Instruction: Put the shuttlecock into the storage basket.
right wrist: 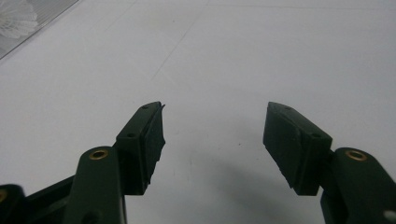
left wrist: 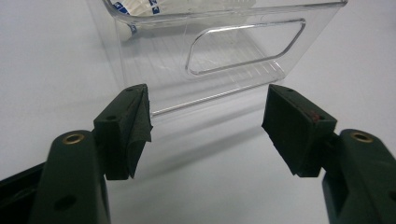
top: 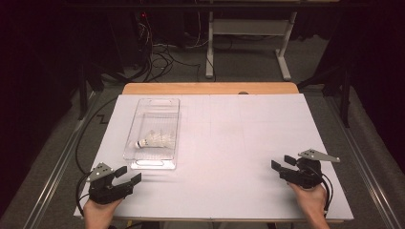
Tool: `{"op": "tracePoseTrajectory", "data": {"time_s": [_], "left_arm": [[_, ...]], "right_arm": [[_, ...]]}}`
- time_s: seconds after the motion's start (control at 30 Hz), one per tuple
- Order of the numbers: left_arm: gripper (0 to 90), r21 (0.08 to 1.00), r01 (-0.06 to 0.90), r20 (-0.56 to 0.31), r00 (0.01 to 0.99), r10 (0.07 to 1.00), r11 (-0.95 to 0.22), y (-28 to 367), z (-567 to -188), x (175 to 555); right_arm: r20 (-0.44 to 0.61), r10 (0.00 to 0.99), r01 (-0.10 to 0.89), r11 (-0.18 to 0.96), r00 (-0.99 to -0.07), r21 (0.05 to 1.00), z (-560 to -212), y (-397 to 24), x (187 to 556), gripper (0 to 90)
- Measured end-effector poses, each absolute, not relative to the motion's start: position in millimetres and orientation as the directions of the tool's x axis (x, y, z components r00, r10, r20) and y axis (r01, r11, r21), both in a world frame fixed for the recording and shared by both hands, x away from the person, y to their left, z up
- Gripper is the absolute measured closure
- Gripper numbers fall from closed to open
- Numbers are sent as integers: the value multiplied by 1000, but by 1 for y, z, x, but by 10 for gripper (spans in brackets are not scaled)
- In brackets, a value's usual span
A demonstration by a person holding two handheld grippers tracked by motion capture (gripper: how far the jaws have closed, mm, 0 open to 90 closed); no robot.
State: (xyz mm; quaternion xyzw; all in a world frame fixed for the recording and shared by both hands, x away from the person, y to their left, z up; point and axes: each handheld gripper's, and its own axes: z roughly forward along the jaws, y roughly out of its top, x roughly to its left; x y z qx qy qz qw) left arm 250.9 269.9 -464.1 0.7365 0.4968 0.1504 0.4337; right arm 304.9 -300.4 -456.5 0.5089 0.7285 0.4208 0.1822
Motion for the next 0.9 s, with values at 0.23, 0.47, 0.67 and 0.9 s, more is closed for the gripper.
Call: {"op": "tracePoseTrajectory", "data": {"time_s": [0.23, 0.47, 0.67, 0.9], "left_arm": [[330, 790, 599, -210, 462, 862, -129, 271, -463, 250], [330, 793, 597, -213, 458, 863, -122, 272, -463, 250], [330, 795, 596, -216, 455, 864, -116, 273, -463, 249], [330, 795, 596, -217, 456, 863, -115, 273, -462, 249]], "right_arm": [[166, 895, 583, 120, -414, 804, -460, -304, 301, 387], [164, 895, 572, 117, -414, 812, -462, -306, 297, 376], [167, 896, 567, 107, -410, 817, -462, -310, 294, 368], [196, 896, 571, 76, -399, 817, -464, -315, 291, 366]]}}
